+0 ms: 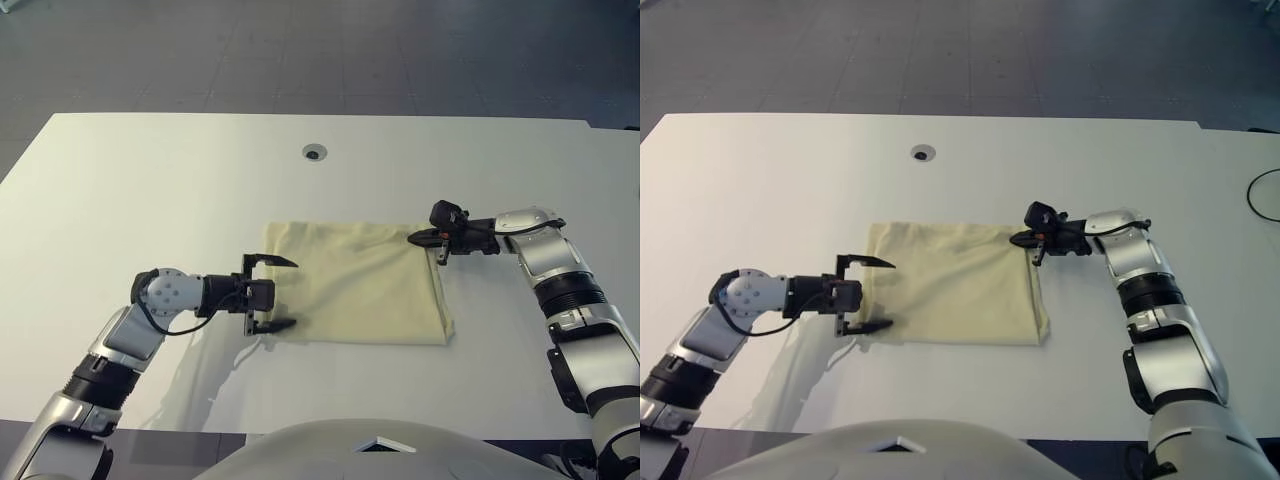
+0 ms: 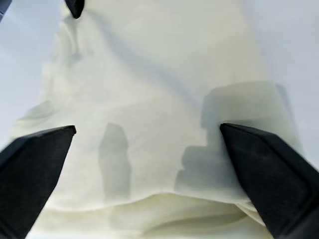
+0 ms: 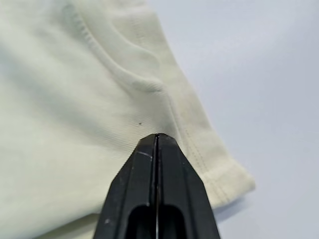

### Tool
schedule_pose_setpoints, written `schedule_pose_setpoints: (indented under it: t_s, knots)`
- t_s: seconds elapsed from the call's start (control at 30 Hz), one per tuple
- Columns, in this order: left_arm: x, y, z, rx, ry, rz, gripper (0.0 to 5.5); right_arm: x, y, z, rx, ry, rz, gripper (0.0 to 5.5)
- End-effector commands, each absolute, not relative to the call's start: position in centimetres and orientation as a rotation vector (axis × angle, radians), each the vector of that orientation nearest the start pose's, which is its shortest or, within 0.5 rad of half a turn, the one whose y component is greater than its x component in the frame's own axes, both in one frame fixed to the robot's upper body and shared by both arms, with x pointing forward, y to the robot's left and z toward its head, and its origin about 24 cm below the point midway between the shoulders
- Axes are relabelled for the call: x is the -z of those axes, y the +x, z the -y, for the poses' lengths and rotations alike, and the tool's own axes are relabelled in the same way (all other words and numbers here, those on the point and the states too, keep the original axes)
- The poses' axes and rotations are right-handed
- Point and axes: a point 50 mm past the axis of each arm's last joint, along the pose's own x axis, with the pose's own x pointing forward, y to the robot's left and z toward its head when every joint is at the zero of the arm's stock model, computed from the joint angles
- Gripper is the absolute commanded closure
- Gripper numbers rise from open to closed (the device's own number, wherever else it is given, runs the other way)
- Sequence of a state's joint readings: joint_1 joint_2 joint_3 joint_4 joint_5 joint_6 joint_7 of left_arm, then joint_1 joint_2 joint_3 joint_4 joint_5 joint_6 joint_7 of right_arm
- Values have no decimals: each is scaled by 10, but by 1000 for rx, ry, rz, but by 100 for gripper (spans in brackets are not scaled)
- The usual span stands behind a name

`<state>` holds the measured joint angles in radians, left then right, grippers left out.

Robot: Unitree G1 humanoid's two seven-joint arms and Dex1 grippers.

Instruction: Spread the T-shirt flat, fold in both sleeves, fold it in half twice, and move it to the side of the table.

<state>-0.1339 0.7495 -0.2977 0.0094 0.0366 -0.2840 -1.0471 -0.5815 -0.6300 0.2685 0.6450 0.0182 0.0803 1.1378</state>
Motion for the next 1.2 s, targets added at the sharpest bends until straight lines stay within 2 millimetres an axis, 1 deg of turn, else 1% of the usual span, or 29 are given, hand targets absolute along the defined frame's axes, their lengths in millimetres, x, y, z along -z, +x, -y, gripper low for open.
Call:
schedule_pose_setpoints:
  t_s: [0.03, 0.2, 0.3, 0.37, 0.43, 0.5, 0.57, 0.6, 0.7, 0.8, 0.9, 1.03, 1.2]
  knots:
    - [-40, 232, -211, 1349, 999, -380, 11, -52, 304, 240, -1072, -579, -692, 550]
    - [-48, 241, -212, 1410, 1032, -367, 11, -56, 291, 254, -1090, -676, -739, 550]
    - [-53, 254, -208, 1466, 1127, -307, 11, -62, 279, 255, -1133, -708, -747, 550]
    - [-53, 265, -207, 1494, 1242, -275, 11, -66, 269, 250, -1179, -719, -743, 550]
    - [-56, 276, -203, 1504, 1313, -218, 11, -69, 261, 244, -1223, -721, -741, 550]
    - [-58, 282, -198, 1534, 1348, -146, 11, -70, 256, 237, -1243, -724, -735, 550]
    - [-61, 285, -188, 1601, 1339, -23, 11, -69, 251, 232, -1257, -725, -735, 550]
    - [-63, 287, -184, 1630, 1378, 36, 11, -69, 247, 229, -1271, -719, -740, 550]
    - [-68, 293, -179, 1705, 1497, 141, 11, -69, 232, 220, -1325, -673, -747, 550]
    - [-74, 300, -174, 1751, 1606, 215, 11, -73, 219, 206, -1375, -578, -728, 550]
    - [-81, 309, -171, 1743, 1740, 280, 11, -77, 208, 191, -1422, -495, -711, 550]
    - [-87, 319, -171, 1672, 1878, 379, 11, -76, 200, 181, -1457, -466, -713, 550]
    - [-93, 337, -172, 1502, 2034, 542, 11, -77, 187, 166, -1518, -430, -698, 550]
